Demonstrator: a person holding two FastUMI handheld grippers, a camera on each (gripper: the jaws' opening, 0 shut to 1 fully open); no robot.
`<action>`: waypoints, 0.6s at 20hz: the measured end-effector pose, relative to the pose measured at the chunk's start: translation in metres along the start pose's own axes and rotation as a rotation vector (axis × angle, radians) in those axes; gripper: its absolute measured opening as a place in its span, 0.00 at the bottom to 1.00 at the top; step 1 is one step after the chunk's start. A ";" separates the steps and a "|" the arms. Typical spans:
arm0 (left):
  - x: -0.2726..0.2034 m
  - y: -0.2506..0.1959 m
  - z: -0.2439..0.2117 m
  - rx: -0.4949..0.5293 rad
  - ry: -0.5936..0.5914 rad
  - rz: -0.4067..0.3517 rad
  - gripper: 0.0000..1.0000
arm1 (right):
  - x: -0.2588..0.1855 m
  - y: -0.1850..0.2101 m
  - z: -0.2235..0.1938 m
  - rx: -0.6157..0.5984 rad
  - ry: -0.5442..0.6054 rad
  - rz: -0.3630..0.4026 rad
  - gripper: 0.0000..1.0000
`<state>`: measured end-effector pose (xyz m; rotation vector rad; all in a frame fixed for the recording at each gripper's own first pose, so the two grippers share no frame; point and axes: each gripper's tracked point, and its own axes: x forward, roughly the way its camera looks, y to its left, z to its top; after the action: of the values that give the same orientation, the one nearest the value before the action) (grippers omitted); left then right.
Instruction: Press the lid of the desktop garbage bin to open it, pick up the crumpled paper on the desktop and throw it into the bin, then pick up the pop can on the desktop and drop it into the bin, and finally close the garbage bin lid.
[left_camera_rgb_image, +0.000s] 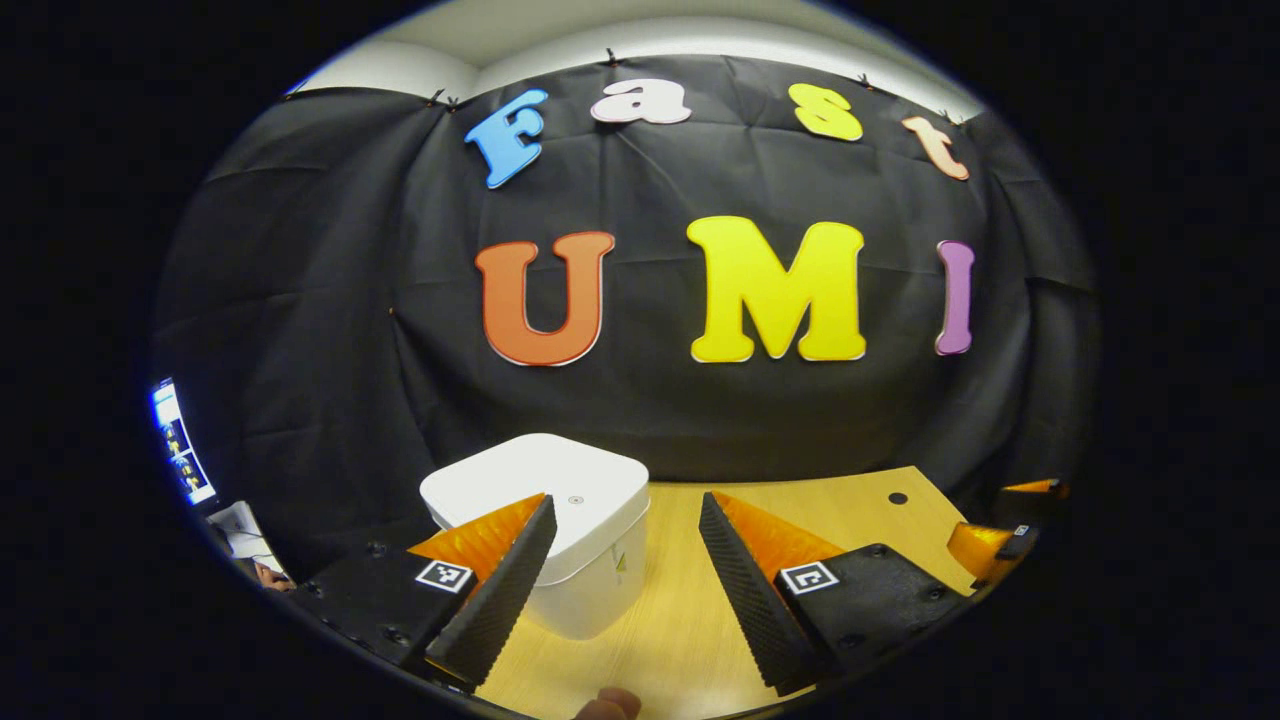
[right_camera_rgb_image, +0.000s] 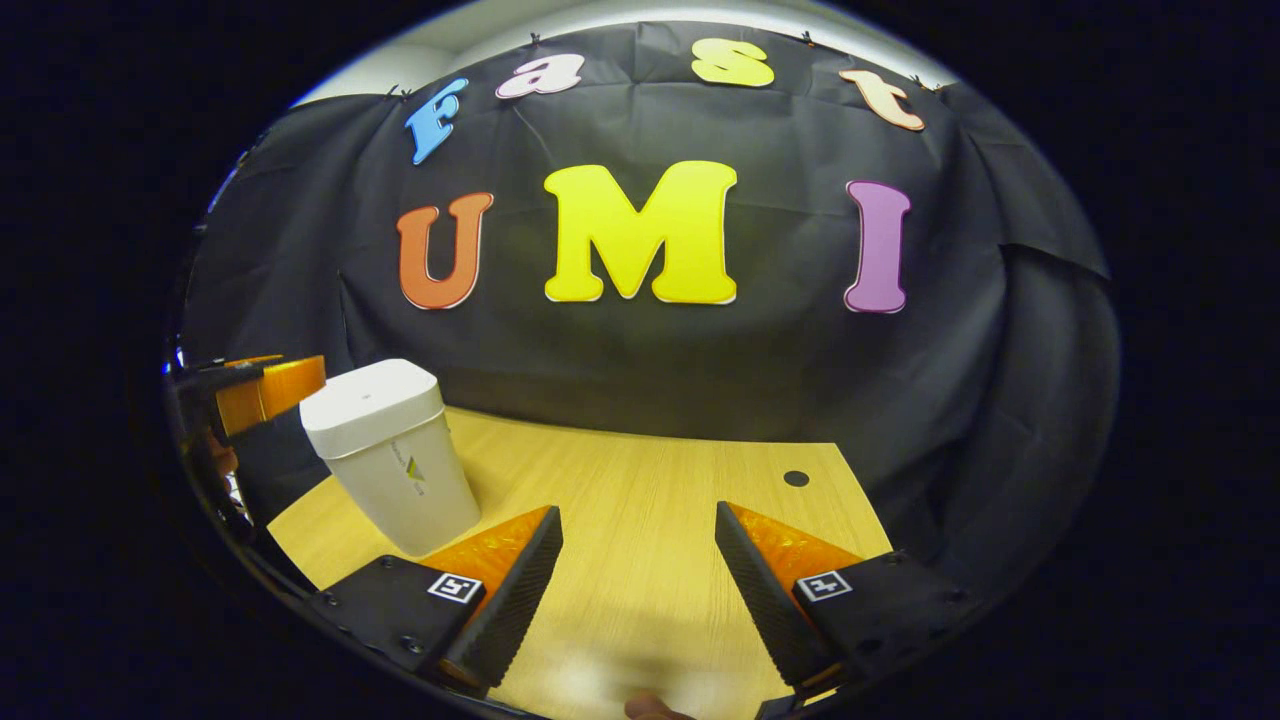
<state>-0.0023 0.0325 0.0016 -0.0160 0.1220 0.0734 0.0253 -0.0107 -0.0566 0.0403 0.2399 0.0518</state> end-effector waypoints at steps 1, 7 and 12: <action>-0.003 -0.005 -0.006 -0.008 0.009 -0.024 0.96 | -0.007 0.003 0.007 -0.005 -0.024 -0.012 0.98; -0.022 -0.005 -0.025 -0.001 0.041 -0.086 0.96 | -0.042 0.025 0.020 -0.028 -0.092 -0.018 0.97; -0.023 0.001 -0.026 0.003 0.036 -0.087 0.96 | -0.049 0.038 0.014 -0.032 -0.082 -0.008 0.97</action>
<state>-0.0280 0.0308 -0.0217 -0.0200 0.1575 -0.0140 -0.0209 0.0239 -0.0293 0.0099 0.1573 0.0457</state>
